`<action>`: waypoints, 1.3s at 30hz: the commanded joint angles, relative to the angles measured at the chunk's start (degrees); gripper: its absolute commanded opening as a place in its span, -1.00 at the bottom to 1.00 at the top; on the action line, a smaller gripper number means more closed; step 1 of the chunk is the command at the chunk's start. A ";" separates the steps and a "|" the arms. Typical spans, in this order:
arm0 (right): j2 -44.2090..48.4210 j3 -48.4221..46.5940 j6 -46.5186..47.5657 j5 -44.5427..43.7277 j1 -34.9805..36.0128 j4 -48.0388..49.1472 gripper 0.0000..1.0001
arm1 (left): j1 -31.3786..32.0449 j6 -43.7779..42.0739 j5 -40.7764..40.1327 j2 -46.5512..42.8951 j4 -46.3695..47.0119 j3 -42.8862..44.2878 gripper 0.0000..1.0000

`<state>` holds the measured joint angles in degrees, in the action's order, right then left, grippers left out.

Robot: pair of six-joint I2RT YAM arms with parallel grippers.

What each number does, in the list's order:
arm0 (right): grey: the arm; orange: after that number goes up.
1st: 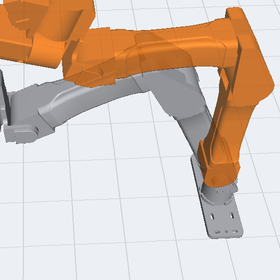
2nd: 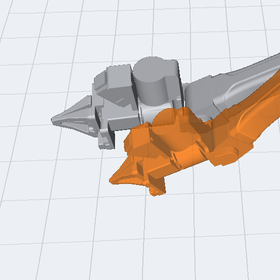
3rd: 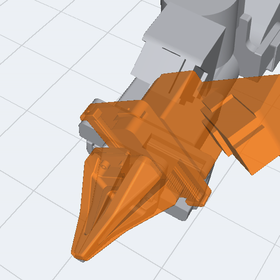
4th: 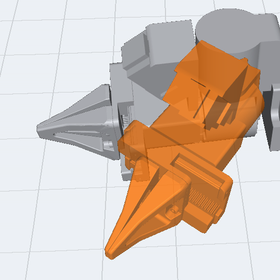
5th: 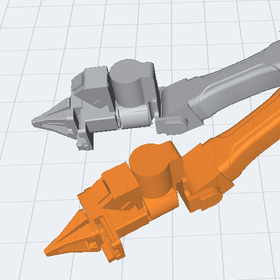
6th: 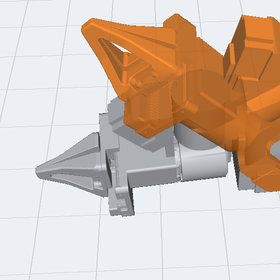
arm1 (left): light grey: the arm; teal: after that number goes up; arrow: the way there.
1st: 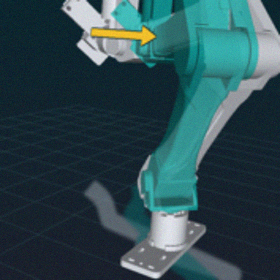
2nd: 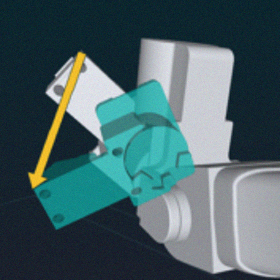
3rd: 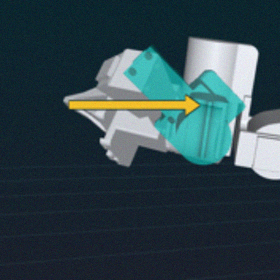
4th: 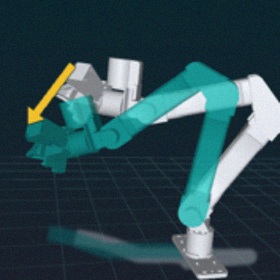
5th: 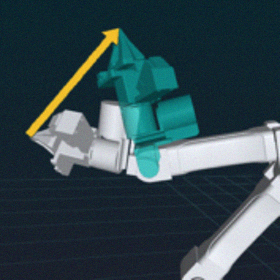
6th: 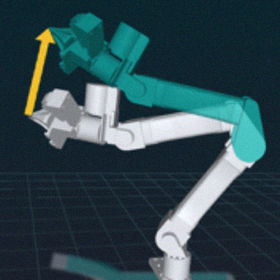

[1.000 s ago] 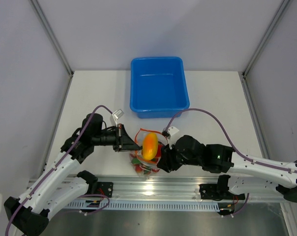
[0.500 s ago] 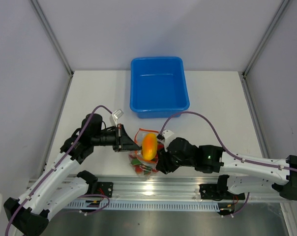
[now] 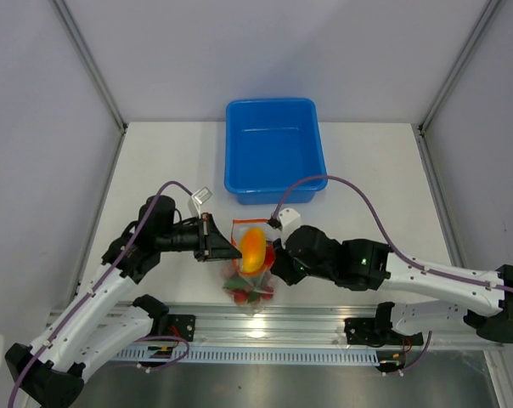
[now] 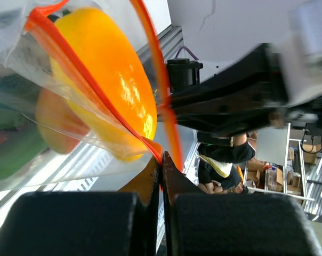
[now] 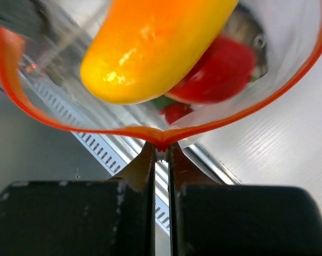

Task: Place the food in the zip-top bag and seal the zipper
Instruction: Adjust the zipper food storage bag at the center of the board.

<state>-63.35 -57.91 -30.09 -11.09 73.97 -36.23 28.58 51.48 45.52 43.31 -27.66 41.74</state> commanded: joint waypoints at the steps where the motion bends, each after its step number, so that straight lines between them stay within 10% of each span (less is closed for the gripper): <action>1: -0.80 -11.24 4.85 -4.99 0.29 -4.28 -1.00 | -0.45 -0.07 -0.25 -0.33 -0.29 4.58 -0.99; 7: -5.81 -22.59 9.17 -3.23 0.12 -10.79 -1.00 | -0.45 -1.47 -3.32 -0.68 -4.77 10.11 -0.99; 20: 7.00 2.35 4.51 -8.77 3.63 2.65 -1.00 | -0.37 -3.14 -16.15 -11.23 -6.26 -4.21 -0.99; 30: 7.46 -2.99 8.56 -15.27 5.65 1.87 -1.00 | -0.37 -6.39 -16.42 -14.56 -7.58 3.61 -0.99; 39: 5.70 0.70 3.81 -16.15 6.36 0.55 -1.00 | -0.37 -4.82 -18.36 -21.51 -7.85 -7.98 -0.99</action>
<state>-57.41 -56.97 -24.62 -22.50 80.20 -32.49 28.53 47.07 29.58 22.68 -35.05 36.75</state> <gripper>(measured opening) 0.051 0.005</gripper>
